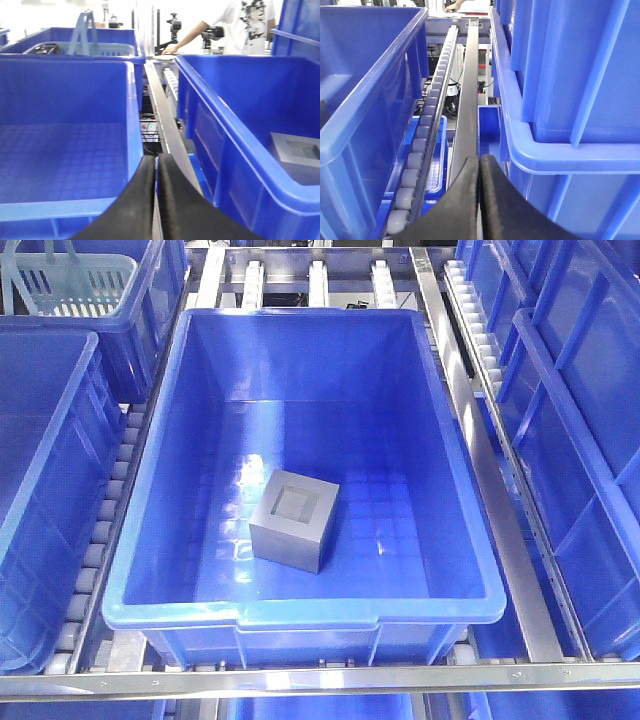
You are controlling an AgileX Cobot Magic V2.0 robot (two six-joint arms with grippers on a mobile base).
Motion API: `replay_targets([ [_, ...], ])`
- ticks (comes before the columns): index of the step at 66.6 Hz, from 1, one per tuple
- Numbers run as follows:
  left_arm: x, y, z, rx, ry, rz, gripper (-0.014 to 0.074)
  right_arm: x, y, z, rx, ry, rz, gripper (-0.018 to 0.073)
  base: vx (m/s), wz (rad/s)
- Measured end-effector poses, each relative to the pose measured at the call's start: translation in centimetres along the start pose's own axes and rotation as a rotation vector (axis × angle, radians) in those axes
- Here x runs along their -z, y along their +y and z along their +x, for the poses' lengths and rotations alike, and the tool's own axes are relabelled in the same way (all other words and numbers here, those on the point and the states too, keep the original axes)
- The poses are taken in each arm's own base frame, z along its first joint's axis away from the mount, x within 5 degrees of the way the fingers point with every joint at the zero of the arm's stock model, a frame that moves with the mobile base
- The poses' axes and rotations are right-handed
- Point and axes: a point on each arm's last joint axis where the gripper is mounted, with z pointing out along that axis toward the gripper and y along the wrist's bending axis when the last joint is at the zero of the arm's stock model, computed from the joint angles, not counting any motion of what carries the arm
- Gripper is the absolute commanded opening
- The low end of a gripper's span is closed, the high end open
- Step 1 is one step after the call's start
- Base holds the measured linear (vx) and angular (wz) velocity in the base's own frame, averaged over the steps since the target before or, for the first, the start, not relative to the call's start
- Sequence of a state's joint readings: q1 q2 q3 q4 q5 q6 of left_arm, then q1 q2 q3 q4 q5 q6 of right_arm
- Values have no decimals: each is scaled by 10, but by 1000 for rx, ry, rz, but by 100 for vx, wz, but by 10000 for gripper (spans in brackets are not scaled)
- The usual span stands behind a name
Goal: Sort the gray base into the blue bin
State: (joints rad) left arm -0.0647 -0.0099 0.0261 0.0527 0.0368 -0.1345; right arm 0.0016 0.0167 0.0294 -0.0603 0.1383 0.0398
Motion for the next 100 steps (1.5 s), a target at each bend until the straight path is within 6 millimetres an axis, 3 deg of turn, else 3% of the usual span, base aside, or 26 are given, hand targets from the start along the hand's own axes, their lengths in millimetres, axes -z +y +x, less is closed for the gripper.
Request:
replay_targets([
  [100,0,-1,4,-15,42,26,-6,0,0,0,0,0,0,-9,0,0],
])
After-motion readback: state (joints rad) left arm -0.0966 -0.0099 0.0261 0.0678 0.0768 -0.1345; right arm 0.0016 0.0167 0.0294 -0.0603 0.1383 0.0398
